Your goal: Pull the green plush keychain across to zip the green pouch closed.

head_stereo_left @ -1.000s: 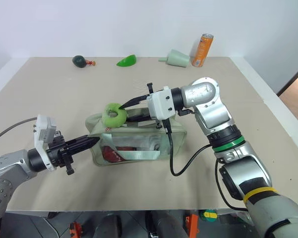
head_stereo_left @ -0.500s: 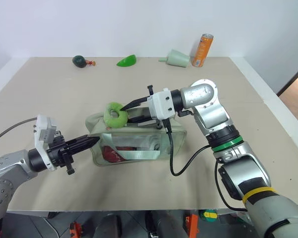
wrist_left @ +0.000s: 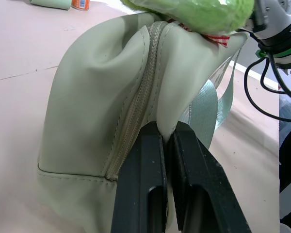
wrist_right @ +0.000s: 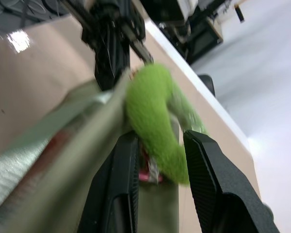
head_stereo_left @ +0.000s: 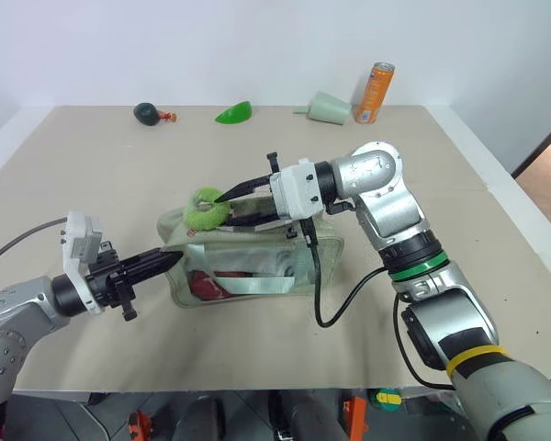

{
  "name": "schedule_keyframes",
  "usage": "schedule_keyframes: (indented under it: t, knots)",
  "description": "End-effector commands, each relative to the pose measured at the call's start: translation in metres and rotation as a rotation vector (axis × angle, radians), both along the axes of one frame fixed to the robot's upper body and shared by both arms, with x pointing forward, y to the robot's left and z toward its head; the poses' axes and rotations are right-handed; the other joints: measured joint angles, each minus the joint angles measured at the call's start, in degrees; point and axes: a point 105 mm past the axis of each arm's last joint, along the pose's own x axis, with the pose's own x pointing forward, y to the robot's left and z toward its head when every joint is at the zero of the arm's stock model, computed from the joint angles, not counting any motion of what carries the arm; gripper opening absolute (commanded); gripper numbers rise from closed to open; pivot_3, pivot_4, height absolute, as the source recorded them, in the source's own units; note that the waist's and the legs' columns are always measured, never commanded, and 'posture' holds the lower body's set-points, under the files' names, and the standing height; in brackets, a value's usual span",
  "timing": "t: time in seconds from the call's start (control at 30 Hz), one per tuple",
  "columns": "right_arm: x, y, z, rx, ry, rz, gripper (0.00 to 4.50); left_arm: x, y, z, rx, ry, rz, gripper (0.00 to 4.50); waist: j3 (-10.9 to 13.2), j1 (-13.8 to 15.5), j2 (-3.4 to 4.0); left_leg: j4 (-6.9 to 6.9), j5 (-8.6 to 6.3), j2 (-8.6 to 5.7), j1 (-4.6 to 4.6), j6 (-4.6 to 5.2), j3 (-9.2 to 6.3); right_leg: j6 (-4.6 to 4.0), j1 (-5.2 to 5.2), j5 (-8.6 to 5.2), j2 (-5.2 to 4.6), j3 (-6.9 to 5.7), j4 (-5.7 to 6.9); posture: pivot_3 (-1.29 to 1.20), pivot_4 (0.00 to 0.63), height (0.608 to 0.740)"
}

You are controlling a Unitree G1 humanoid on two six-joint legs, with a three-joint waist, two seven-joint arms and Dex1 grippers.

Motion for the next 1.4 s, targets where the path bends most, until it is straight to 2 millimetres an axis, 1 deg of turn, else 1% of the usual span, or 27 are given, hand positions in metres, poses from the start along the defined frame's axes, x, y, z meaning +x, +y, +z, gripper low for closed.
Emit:
schedule_keyframes:
  t: [0.03, 0.13, 0.43, 0.57, 0.73, 0.83, 1.0, 1.1, 1.27, 1.4]
  knots:
    - [-0.014, 0.001, 0.016, 0.053, -0.023, 0.066, 0.85, 0.001, 0.000, 0.000, -0.006, -0.004, 0.003, 0.00, 0.0, 0.0, 0.00, 0.00, 0.00, 0.00, 0.00, 0.00, 0.00, 0.00, 0.00, 0.00, 0.00, 0.00, 0.00, 0.00, 0.150, 0.740]
    - [-0.018, 0.003, 0.016, 0.060, -0.015, 0.084, 0.05, 0.001, 0.000, -0.001, -0.010, -0.002, 0.005, 0.00, 0.0, 0.0, 0.00, 0.00, 0.00, 0.00, 0.00, 0.00, 0.00, 0.00, 0.00, 0.00, 0.00, -0.01, 0.00, 0.00, 0.150, 0.740]
    - [-0.018, 0.004, 0.015, 0.049, -0.016, 0.087, 0.05, 0.002, 0.000, 0.000, -0.014, -0.010, 0.012, 0.00, 0.0, 0.0, 0.00, 0.01, 0.00, 0.00, 0.00, 0.00, -0.01, 0.00, 0.00, 0.00, 0.00, -0.01, 0.00, 0.00, 0.150, 0.740]
    - [-0.014, 0.001, 0.012, 0.030, -0.025, 0.068, 0.05, 0.002, -0.001, 0.000, -0.016, -0.012, 0.012, 0.00, 0.0, 0.0, 0.00, 0.00, 0.00, 0.00, 0.00, 0.00, 0.00, 0.00, 0.00, 0.00, -0.01, -0.01, 0.00, 0.00, 0.150, 0.740]
    - [-0.008, -0.005, 0.015, 0.031, -0.026, 0.035, 0.05, 0.002, -0.001, -0.001, -0.018, -0.011, 0.013, 0.00, 0.0, 0.0, 0.00, 0.00, 0.00, -0.01, 0.00, 0.00, 0.00, 0.00, 0.00, 0.00, -0.01, -0.01, 0.00, 0.00, 0.150, 0.740]
    - [-0.002, -0.012, 0.018, 0.032, -0.030, -0.005, 0.05, 0.002, -0.002, -0.001, -0.019, -0.011, 0.011, 0.00, 0.0, 0.0, 0.00, 0.00, 0.00, -0.01, 0.00, 0.00, 0.00, 0.00, 0.00, 0.00, -0.01, 0.00, 0.00, 0.00, 0.150, 0.740]
    - [-0.001, -0.025, 0.006, -0.032, -0.012, -0.033, 0.05, 0.002, -0.003, -0.001, -0.018, -0.011, 0.009, 0.00, 0.0, 0.0, 0.00, 0.00, 0.00, -0.01, -0.01, 0.00, 0.00, 0.00, 0.00, 0.00, -0.01, 0.00, 0.00, 0.00, 0.150, 0.740]
    - [0.000, -0.037, 0.009, -0.036, 0.001, -0.059, 0.05, 0.002, -0.003, -0.001, -0.018, -0.011, 0.008, 0.00, 0.0, 0.0, 0.00, 0.00, 0.00, -0.01, -0.01, 0.00, 0.00, 0.00, 0.00, 0.00, -0.01, 0.00, -0.01, 0.00, 0.150, 0.740]
    - [0.006, -0.058, 0.018, -0.024, -0.001, -0.139, 0.05, 0.002, -0.002, -0.002, -0.016, -0.009, 0.010, 0.00, 0.0, 0.0, 0.00, 0.01, 0.00, -0.02, -0.01, 0.00, 0.01, 0.00, 0.00, 0.00, -0.01, 0.01, -0.01, 0.00, 0.150, 0.740]
    - [0.010, -0.067, 0.021, -0.021, -0.006, -0.186, 0.05, 0.002, -0.002, -0.002, -0.017, -0.007, 0.007, 0.00, 0.0, 0.0, 0.00, 0.00, 0.00, -0.02, -0.01, 0.00, 0.01, 0.00, 0.00, 0.00, -0.01, 0.01, -0.01, 0.00, 0.150, 0.740]
